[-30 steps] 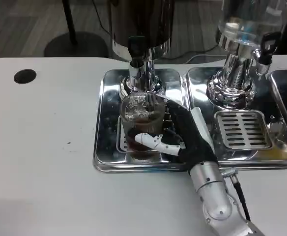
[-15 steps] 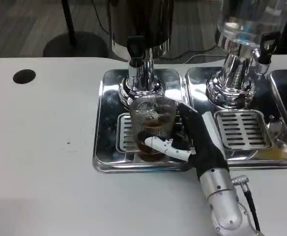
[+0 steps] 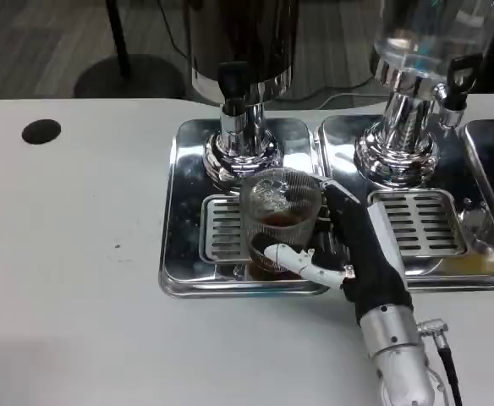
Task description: Grasp the cup under the faucet to collect the drink, then remove the cup.
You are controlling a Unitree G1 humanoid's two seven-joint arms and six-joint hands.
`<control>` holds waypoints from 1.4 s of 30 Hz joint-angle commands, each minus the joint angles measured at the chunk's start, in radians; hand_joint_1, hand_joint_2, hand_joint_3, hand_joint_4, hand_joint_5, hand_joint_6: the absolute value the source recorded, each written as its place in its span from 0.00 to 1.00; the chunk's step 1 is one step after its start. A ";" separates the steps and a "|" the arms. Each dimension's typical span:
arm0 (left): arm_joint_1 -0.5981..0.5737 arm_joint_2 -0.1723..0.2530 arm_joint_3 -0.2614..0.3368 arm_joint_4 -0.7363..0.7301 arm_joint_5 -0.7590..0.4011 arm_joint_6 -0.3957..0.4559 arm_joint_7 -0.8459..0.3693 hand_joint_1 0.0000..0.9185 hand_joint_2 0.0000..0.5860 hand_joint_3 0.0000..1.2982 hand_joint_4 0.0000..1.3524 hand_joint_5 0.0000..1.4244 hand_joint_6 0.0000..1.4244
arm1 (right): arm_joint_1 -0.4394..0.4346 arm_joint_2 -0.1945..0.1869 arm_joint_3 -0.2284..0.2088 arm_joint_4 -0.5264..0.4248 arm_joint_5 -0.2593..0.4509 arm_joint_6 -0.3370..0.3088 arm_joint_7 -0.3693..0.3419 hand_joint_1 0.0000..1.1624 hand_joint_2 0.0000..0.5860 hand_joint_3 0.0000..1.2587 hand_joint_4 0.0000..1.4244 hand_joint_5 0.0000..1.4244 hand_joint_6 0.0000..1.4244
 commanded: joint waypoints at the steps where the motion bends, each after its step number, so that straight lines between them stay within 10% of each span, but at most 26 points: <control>1: -0.001 0.008 -0.007 0.005 0.021 0.005 -0.011 0.00 0.01 0.00 0.00 0.00 0.00 | 0.008 -0.001 -0.004 -0.061 0.002 0.006 0.002 0.73 0.35 0.30 0.27 0.31 0.32; 42: -0.023 0.008 -0.035 0.005 0.042 0.019 -0.010 0.00 0.01 0.00 0.00 0.00 0.00 | 0.309 -0.035 -0.026 -0.420 0.015 0.030 0.064 0.72 0.37 0.31 0.29 0.33 0.34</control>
